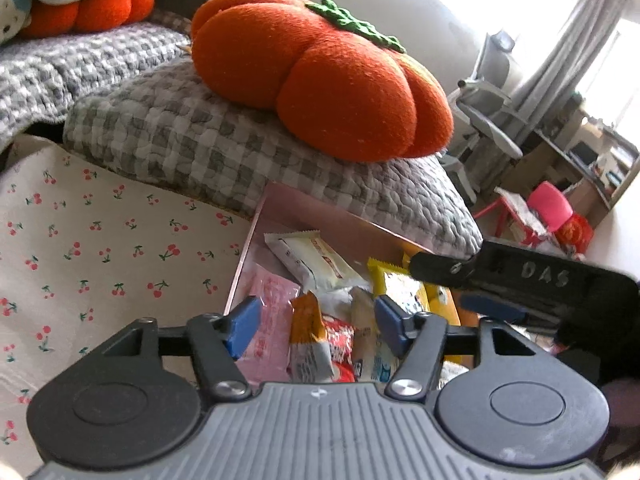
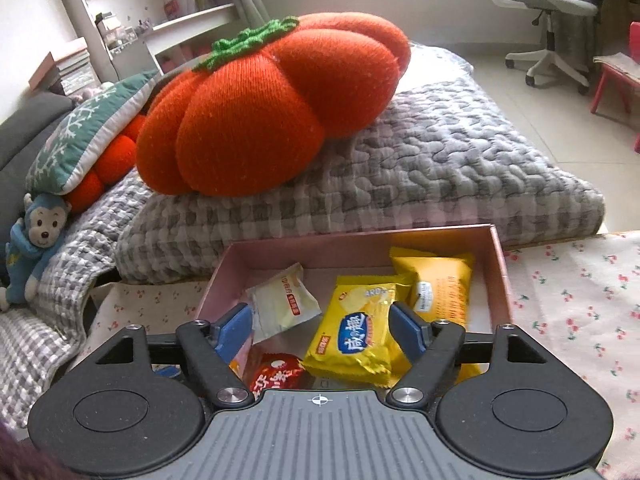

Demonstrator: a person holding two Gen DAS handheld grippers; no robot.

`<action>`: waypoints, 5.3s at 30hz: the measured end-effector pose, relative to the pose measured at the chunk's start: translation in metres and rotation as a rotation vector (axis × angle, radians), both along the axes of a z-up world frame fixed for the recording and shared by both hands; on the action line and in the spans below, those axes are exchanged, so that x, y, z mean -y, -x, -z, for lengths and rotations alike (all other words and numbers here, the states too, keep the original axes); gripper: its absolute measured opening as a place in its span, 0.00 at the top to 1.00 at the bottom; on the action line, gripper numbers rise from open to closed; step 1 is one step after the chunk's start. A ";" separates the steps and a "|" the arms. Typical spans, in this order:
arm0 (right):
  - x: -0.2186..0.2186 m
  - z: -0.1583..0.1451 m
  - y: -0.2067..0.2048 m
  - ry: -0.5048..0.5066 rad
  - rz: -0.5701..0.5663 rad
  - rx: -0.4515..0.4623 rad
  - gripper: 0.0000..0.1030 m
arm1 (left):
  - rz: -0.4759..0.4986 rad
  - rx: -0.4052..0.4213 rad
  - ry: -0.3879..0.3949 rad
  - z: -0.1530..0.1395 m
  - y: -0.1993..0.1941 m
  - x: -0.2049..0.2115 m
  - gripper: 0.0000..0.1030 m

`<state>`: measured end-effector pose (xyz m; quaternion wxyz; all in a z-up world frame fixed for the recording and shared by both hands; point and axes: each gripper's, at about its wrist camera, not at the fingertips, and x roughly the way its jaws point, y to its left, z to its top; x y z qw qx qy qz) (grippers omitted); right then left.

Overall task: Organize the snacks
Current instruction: 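Withdraw both grippers from the box toward the remaining snacks, then grasp the white pecan-kernel bag with the left gripper while the right grasps the small cake packet, then carry both packets into the box and open both grippers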

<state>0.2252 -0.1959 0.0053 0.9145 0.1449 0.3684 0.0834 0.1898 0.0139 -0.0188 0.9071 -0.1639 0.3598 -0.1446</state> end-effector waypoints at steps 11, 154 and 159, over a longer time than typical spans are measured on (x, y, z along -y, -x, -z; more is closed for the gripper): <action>0.015 -0.045 0.052 0.008 0.000 0.047 0.15 | 0.016 0.009 -0.107 -0.029 0.038 0.005 0.14; -0.028 0.063 0.188 0.147 -0.309 -0.192 0.58 | 0.069 -0.093 -0.150 0.007 0.134 -0.014 0.61; -0.038 0.067 0.191 0.230 -0.316 -0.180 0.67 | 0.074 -0.097 -0.155 0.007 0.134 -0.012 0.61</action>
